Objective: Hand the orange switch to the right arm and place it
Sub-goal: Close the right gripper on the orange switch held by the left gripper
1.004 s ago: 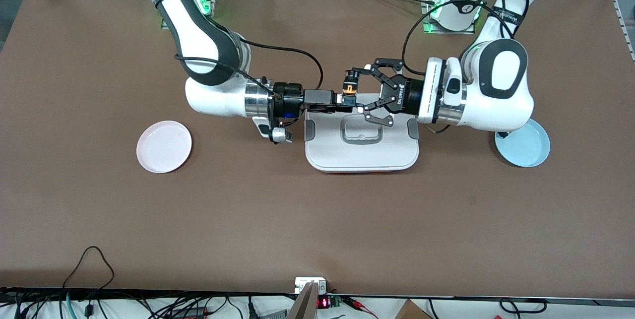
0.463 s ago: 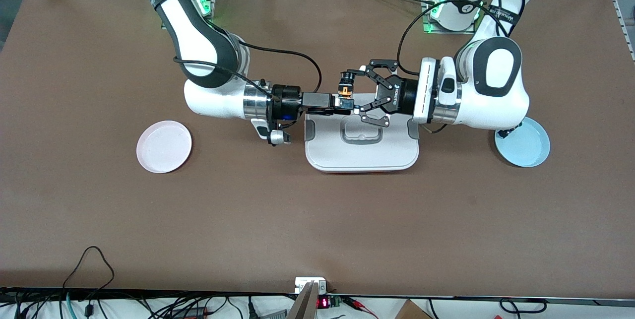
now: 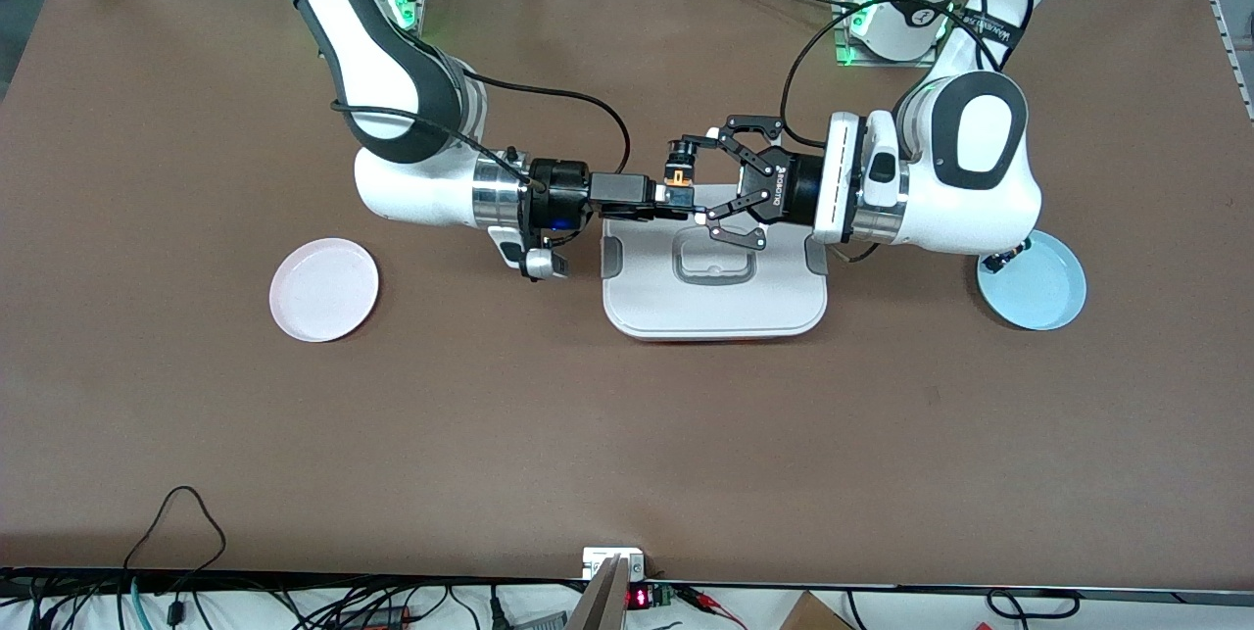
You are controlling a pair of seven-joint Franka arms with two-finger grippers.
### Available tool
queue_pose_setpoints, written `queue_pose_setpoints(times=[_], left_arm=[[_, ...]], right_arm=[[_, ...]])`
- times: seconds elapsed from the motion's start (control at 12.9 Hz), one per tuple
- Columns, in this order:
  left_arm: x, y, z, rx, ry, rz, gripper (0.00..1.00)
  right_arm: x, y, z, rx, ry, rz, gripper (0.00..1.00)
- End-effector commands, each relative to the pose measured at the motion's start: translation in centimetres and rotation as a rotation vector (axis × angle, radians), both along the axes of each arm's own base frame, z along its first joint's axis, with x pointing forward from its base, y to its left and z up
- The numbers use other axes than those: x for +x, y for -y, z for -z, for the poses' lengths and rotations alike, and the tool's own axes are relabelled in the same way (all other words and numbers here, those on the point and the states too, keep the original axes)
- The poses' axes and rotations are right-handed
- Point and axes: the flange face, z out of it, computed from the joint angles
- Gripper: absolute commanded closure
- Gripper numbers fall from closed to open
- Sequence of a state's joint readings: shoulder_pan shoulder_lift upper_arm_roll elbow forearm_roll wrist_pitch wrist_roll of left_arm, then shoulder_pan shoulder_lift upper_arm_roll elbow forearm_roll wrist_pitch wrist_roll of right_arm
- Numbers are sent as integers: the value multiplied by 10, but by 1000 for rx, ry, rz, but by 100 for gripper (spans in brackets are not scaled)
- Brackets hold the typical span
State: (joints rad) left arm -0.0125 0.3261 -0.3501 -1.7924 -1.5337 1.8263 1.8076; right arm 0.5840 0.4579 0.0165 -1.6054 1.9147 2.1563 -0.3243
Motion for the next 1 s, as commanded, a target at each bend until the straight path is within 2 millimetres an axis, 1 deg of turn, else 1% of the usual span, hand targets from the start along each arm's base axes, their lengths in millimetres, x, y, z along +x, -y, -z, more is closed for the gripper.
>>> queue_pose_setpoints(times=[0.0, 0.08, 0.23, 0.31, 0.46, 0.54, 0.62, 0.7, 0.77, 0.93], left_arm=[[2, 1, -1, -6, 6, -15, 100], [2, 0, -1, -7, 15, -16, 100], [3, -1, -1, -7, 16, -17, 100], [2, 0, -1, -8, 14, -17, 100], [3, -1, -1, -10, 13, -20, 100], [3, -1, -1, -12, 16, -20, 100], [3, -2, -1, -12, 16, -22, 100], [4, -3, -2, -13, 15, -24, 100], [4, -3, -2, -13, 15, -24, 100], [4, -4, -2, -20, 9, -29, 100]], right_arm=[[-10, 6, -6, 13, -16, 6, 1], [-11, 4, -5, 13, -18, 4, 1], [-14, 1, -5, 14, -15, -3, 6], [-14, 1, -5, 14, -14, -3, 14], [-14, 2, -10, 19, -9, -3, 37], [-14, 2, -12, 24, -9, -7, 46], [-14, 2, -13, 37, -10, -22, 49], [-13, 6, -10, 40, -15, -24, 56], [-12, 8, -10, 46, -17, -29, 60], [-9, 15, -10, 60, -16, -37, 66]])
